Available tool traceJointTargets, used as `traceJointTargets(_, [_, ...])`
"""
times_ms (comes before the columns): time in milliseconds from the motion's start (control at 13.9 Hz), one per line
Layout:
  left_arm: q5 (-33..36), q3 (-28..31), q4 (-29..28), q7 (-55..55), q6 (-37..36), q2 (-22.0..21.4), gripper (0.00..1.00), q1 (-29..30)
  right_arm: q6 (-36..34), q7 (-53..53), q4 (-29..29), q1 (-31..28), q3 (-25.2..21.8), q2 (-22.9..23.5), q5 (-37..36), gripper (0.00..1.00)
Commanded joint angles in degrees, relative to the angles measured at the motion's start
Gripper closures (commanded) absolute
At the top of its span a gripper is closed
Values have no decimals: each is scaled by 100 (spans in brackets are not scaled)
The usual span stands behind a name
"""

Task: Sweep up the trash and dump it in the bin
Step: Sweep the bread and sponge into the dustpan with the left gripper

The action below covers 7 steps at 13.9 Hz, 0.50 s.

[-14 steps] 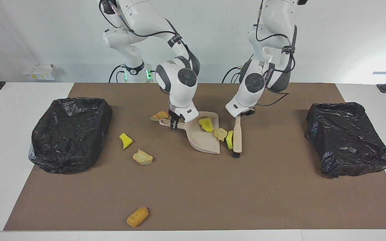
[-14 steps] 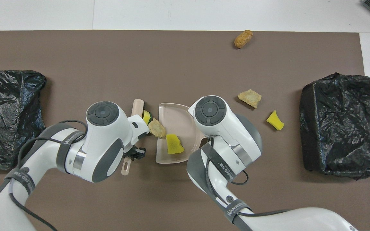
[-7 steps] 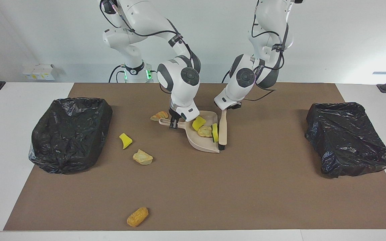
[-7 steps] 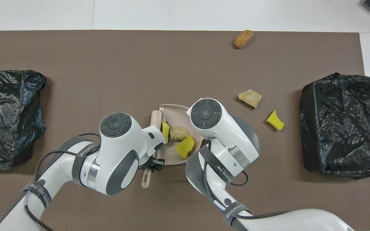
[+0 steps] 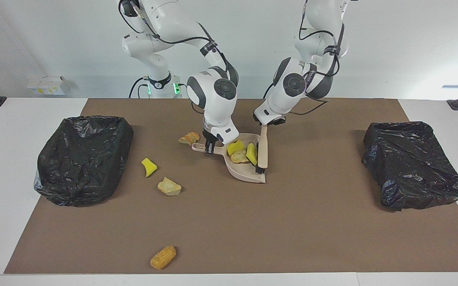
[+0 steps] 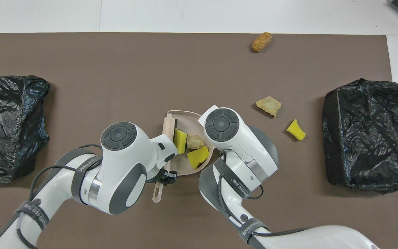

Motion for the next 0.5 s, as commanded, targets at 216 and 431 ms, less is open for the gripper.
traceJointTargets(216, [-54, 58, 176, -220, -587, -394, 100, 358, 144, -535, 47, -335, 35, -78, 454, 100])
traceJointTargets(431, [-19, 128, 273, -203, -927, -674, 100, 436, 39, -711, 117, -441, 35, -157, 454, 100])
